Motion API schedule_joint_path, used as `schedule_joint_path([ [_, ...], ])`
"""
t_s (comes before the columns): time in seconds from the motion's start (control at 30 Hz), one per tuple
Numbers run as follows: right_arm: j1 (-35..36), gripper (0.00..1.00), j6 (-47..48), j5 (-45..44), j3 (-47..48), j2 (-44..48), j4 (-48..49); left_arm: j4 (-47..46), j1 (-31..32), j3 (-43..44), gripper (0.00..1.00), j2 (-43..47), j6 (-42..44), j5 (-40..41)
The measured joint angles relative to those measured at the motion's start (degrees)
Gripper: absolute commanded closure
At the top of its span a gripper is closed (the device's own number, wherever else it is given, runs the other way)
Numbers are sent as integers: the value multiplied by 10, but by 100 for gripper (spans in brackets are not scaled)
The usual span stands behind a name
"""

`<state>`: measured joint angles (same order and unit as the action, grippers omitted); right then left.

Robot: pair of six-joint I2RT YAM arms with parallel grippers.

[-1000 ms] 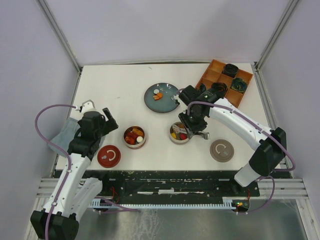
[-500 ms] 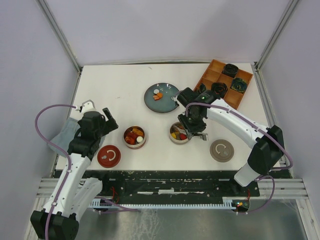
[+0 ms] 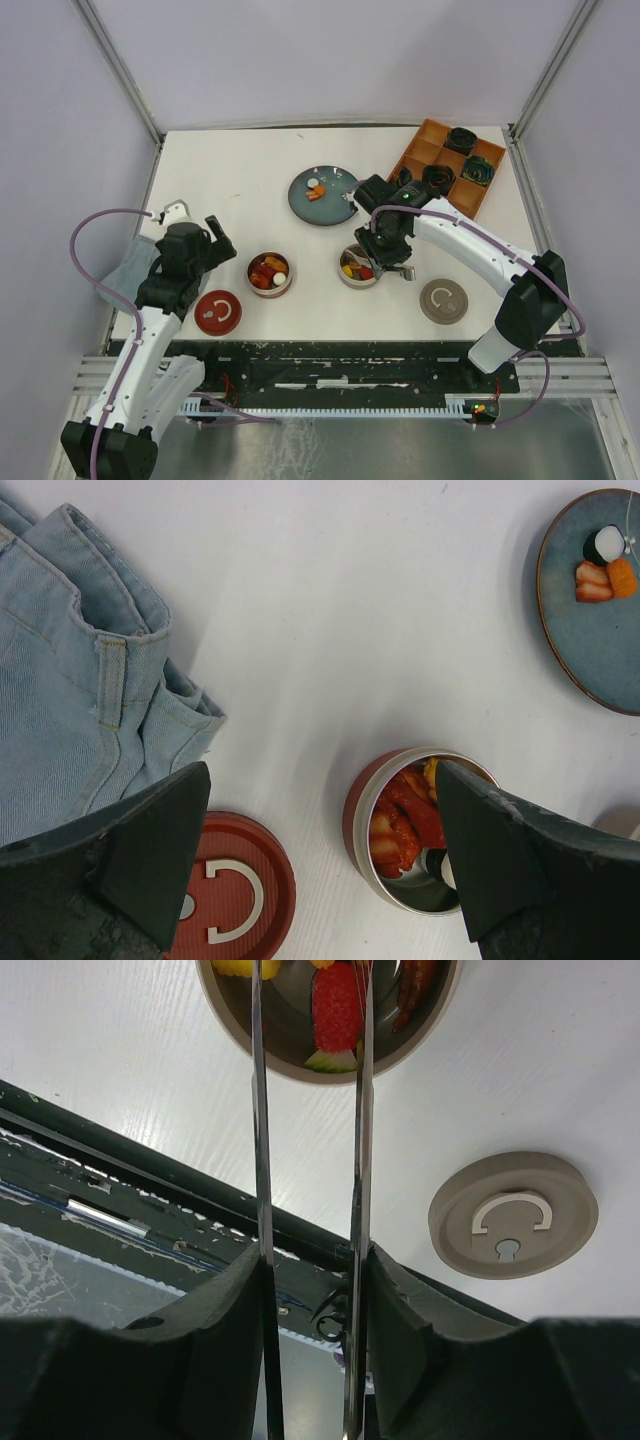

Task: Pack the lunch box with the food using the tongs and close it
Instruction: Place the fake food in the packing box.

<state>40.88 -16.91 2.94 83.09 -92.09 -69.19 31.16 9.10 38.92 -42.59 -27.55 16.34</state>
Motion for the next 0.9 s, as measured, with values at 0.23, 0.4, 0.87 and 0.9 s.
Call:
schedule_joint_path([
  [0.23,0,55,2,0,-3,0,-5,0,0,0,1,0,0,0],
  [0.4,0,55,5,0,-12,0,-16,0,0,0,1,0,0,0],
  [0.87,0,62,7,-8,-15,0,-19,0,0,0,1,-1,0,0],
  [0.9,0,62,7,-6,-15,0,-18,0,0,0,1,-1,0,0],
])
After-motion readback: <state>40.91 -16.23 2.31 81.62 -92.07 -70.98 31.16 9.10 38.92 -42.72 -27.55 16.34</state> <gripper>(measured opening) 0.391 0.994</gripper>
